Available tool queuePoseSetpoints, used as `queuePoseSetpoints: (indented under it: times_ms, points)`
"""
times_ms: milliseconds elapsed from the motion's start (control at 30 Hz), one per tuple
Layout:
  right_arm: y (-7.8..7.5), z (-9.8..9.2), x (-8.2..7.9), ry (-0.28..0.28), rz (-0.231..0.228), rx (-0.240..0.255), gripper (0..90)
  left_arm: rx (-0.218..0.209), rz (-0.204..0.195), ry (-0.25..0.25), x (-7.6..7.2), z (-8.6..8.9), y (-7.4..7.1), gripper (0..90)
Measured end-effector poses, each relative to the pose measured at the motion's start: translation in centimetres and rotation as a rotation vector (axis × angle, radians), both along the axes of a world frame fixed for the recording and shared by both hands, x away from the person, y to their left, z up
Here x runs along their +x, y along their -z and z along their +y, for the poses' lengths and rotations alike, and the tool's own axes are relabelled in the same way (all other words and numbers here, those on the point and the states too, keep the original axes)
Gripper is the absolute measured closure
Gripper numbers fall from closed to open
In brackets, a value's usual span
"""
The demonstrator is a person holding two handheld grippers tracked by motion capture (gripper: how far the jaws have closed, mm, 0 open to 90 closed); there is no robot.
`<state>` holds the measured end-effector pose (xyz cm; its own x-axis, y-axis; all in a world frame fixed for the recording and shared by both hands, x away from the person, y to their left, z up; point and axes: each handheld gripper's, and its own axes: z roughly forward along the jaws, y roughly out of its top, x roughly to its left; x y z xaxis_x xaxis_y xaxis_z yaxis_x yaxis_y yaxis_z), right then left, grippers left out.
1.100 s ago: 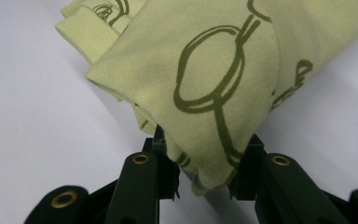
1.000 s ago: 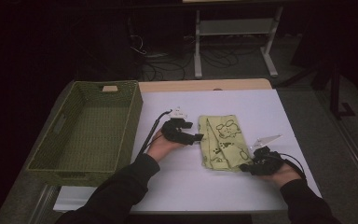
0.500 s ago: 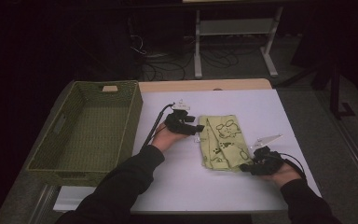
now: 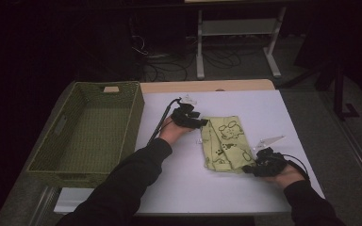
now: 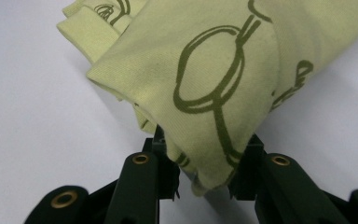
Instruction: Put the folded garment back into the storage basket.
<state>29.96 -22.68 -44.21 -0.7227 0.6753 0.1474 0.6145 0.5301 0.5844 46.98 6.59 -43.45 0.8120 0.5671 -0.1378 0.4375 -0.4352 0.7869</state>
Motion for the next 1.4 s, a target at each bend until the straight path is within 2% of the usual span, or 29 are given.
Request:
queuePoseSetpoints:
  times_ms: [233, 400, 633, 933, 1200, 1400]
  points:
    - [0.0, 0.0, 0.0, -0.004, 0.0, 0.003, 68.1, 0.027, 0.0, -0.014, 1.7, -0.6, 0.2, 47.4]
    - [0.0, -0.1, 0.1, -0.006, 0.002, 0.004, 68.1, 0.038, 0.016, -0.025, 2.7, -0.9, 0.5, 49.1]
    - [0.0, -0.1, 0.1, -0.008, 0.003, 0.005, 68.1, 0.062, 0.038, -0.019, 3.2, -1.4, 1.5, 51.5]
    - [0.0, -0.1, 0.1, -0.01, 0.002, 0.005, 68.1, 0.071, 0.056, -0.014, 3.2, -1.9, 2.1, 54.7]
    - [0.0, -0.1, 0.1, -0.01, 0.003, 0.004, 68.1, 0.073, 0.067, 0.011, 3.0, -2.0, 2.1, 68.5]
    - [-0.2, 0.0, 0.2, -0.01, 0.01, -0.007, 69.1, 0.054, 0.089, 0.014, 2.9, -2.2, 2.1, 80.5]
